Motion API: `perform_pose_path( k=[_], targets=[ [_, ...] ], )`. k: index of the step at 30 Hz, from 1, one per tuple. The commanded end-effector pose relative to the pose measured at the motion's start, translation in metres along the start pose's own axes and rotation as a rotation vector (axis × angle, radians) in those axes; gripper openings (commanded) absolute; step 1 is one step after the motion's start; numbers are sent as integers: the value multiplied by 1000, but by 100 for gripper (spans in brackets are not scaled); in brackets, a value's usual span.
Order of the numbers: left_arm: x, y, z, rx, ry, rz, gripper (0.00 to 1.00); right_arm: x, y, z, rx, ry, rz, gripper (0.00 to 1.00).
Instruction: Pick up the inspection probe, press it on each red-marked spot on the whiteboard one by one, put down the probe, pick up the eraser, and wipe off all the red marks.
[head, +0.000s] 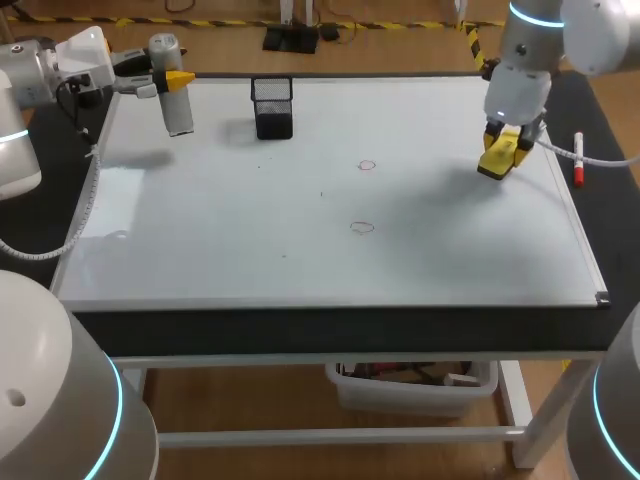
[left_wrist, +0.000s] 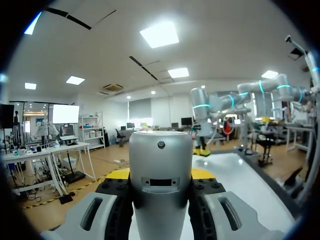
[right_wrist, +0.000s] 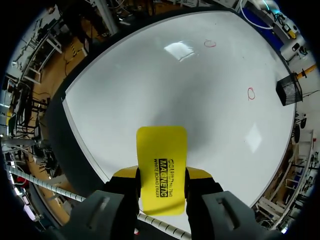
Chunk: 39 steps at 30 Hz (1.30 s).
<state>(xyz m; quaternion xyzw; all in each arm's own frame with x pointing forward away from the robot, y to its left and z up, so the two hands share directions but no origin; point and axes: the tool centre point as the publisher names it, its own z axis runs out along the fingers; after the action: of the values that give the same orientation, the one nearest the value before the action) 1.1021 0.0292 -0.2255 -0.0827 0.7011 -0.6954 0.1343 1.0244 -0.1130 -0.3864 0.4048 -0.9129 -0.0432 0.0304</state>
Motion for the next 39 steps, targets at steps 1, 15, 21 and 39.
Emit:
perform_pose_path(
  k=[1,15,21,39],
  targets=[
    [19,-2,8,-20,5,7,0,0,-1,-1,0,3,-2,0],
    [121,1,76,49,156,16,0,0,-1,-1,0,3,-2,0],
    [154,-2,116,70,232,45,0,0,-1,-1,0,3,-2,0],
    [171,6,212,89,282,-12,0,0,-1,-1,0,3,-2,0]
  ],
)
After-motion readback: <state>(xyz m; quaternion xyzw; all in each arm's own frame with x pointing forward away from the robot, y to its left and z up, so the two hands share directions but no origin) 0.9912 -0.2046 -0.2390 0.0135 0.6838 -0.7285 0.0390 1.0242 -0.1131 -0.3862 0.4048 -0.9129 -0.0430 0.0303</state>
